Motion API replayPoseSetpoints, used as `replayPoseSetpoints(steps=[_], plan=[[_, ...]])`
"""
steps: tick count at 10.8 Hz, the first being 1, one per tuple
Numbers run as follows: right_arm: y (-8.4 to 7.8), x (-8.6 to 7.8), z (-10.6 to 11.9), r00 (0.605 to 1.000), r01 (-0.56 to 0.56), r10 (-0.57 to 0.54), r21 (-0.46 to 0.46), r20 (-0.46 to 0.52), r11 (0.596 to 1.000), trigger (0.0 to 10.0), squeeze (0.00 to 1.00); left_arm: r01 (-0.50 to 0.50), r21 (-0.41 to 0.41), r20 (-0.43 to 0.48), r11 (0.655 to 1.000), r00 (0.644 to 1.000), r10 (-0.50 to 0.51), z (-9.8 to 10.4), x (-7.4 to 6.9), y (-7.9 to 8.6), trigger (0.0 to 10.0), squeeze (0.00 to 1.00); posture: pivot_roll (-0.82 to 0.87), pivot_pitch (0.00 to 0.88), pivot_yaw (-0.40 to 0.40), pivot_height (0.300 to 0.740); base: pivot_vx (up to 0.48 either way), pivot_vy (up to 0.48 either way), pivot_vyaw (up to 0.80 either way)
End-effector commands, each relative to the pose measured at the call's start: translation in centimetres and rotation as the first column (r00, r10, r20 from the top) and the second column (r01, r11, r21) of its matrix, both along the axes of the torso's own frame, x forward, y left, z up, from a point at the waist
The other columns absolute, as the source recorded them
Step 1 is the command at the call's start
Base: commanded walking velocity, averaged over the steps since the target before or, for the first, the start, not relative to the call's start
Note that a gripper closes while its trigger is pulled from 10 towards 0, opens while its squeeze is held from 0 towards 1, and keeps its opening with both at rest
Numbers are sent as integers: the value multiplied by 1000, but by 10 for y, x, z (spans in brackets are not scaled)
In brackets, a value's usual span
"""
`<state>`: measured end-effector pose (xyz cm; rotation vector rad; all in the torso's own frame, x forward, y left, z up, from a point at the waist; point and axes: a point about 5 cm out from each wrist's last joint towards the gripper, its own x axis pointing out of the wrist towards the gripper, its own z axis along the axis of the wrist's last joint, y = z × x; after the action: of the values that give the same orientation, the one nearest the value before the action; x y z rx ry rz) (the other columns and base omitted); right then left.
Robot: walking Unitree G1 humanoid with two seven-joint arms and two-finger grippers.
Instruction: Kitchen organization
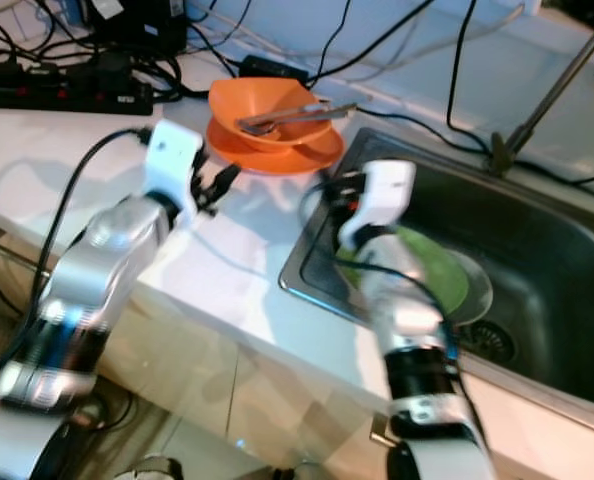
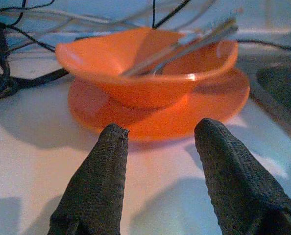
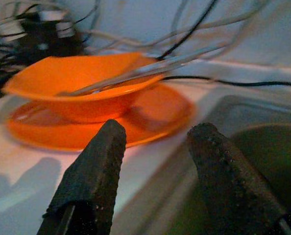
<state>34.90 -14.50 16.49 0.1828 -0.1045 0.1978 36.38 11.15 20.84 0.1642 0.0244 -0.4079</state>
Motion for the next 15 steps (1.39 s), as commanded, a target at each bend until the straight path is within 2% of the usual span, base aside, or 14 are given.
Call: replayPoseSetpoints(steps=[1,2,7,8,11,13,15], plan=[[-15,-3,1,998,56,-56,17,-7,998,10000,0,23,-25,-6,999,1000,-23,4,5,-1,10000,0,-13,96,-101,740,0,0,0],[-18,-8,1,997,71,-71,17,-7,997,10000,0,28,-34,-15,999,999,-28,5,11,2,10000,0,-26,107,-90,740,0,0,0],[-32,-52,-4,986,157,-155,21,-57,987,10000,0,61,4,-42,998,997,-61,14,37,11,10000,0,-118,182,-31,740,0,0,0],[-33,-57,-5,984,166,-164,17,-68,986,10000,0,63,5,-42,998,997,-63,16,40,11,10000,0,-124,192,-22,740,0,0,0],[-31,-77,-6,975,194,-191,17,-111,981,10000,0,63,25,-50,998,997,-62,25,52,5,10000,0,-155,209,16,740,0,0,0],[-33,-81,-7,972,208,-205,17,-119,978,10000,0,70,43,-46,997,997,-68,32,55,-1,10000,0,-158,213,29,740,0,0,0],[-30,-84,-7,969,215,-210,23,-131,976,10000,0,101,126,-125,987,988,-86,36,57,1,10000,0,-140,219,44,740,0,0,0]])
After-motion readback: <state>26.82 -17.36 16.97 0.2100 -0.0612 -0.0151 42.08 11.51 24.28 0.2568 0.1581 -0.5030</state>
